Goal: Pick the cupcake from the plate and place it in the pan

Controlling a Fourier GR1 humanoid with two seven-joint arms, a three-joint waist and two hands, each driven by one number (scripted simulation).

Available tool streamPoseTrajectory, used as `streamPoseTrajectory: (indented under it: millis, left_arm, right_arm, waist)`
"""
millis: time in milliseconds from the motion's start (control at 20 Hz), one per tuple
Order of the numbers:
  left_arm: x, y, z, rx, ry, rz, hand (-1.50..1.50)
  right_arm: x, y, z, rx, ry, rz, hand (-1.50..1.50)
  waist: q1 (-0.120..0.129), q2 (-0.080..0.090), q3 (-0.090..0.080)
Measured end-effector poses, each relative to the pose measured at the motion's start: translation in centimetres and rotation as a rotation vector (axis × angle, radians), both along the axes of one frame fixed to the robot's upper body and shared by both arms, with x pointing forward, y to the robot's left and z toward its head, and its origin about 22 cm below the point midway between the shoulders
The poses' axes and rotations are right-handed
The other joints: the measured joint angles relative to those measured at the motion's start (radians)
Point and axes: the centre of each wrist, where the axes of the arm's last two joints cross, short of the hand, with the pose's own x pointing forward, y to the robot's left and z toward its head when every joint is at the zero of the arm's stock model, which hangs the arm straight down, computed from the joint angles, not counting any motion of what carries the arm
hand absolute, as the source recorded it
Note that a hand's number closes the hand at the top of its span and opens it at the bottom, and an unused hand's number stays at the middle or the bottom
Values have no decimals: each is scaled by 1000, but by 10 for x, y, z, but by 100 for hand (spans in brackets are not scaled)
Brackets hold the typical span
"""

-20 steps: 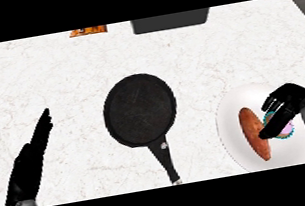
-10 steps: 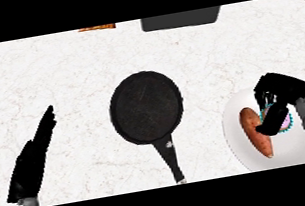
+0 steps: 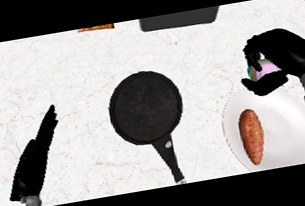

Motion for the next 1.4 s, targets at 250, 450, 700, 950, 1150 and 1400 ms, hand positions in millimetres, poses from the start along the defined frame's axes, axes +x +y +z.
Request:
streamPoseTrajectory:
  millis: [250,450,700,950,1150,1400]
  left_arm:
    - [0,1,4,-1,-6,11,0]
    - [4,1,1,-1,0,22,0]
    - [-1,8,2,3,4,16,0]
    - [1,5,-3,3,4,19,0]
    - [3,1,-1,5,2,4,0]
    - [6,-1,3,5,-3,-19,0]
  right_arm:
    - [14,17,15,95,-239,164,150]
    - [28,52,21,184,-286,250,150]
    - [44,104,16,279,-238,323,150]
    - [49,164,5,344,-155,352,150]
    - [53,205,-12,365,-84,358,150]
    - [52,230,-36,315,-23,357,150]
  waist:
    - [-10,-3,-2]
    - [-19,-5,-4]
    - [-17,-6,-4]
    - [-21,-6,-5]
    - [-6,-2,-5]
    - [17,3,-5]
